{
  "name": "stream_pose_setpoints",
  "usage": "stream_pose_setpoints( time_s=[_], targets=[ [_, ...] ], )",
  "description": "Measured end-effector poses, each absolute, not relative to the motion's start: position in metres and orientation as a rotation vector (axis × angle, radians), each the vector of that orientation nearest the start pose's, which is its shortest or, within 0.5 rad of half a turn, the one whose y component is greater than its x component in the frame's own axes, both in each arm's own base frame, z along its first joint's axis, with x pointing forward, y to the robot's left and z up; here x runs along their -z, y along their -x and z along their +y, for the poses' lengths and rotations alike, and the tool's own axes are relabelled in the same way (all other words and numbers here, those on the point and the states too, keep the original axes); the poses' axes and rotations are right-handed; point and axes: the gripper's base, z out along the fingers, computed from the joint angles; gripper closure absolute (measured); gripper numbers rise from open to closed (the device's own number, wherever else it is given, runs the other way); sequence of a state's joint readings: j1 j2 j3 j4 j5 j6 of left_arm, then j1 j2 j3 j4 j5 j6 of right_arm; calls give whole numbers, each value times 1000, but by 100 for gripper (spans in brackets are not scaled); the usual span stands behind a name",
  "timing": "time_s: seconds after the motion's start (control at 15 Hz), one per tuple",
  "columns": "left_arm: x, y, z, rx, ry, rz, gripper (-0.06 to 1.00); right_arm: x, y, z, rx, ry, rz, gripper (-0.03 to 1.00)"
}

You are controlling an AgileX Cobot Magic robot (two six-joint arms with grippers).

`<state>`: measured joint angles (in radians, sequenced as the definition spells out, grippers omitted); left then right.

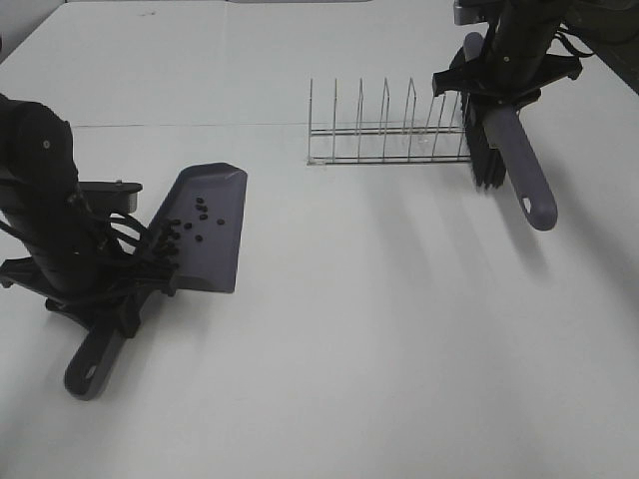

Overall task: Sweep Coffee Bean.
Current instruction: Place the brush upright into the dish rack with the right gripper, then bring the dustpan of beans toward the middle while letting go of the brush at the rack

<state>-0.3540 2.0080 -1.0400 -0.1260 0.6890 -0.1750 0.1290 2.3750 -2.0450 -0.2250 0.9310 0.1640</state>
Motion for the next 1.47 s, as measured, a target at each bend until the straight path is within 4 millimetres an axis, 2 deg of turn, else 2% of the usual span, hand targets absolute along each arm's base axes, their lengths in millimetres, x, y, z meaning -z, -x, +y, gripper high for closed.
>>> stream_pose_setpoints(
  time_s=[0.33,0.6,0.73,0.87,1.07,1.2,1.33,1.47],
  targets=[
    [-92,-308,-122,123,-129,3157,68,-158,-510,35,211,23,2787,70],
    [-92,-308,-122,123,-129,3157,68,-158,-510,34,196,11,2793,69],
    [-92,-308,-122,123,-129,3157,68,-157,-509,34,195,9,2798,56],
    [-92,-308,-122,123,-129,3157,68,-157,-508,34,197,6,2806,48],
    [-92,-308,-122,123,-129,3157,68,-162,-508,33,203,-1,2819,46],
    [-92,-308,-122,123,-129,3157,68,-175,-506,33,205,-11,2815,46],
    [-92,-308,-122,123,-129,3157,68,-198,-503,33,200,-19,2781,46],
    [-98,-309,-122,135,-128,3134,68,-236,-494,34,153,-45,2734,46]
  ],
)
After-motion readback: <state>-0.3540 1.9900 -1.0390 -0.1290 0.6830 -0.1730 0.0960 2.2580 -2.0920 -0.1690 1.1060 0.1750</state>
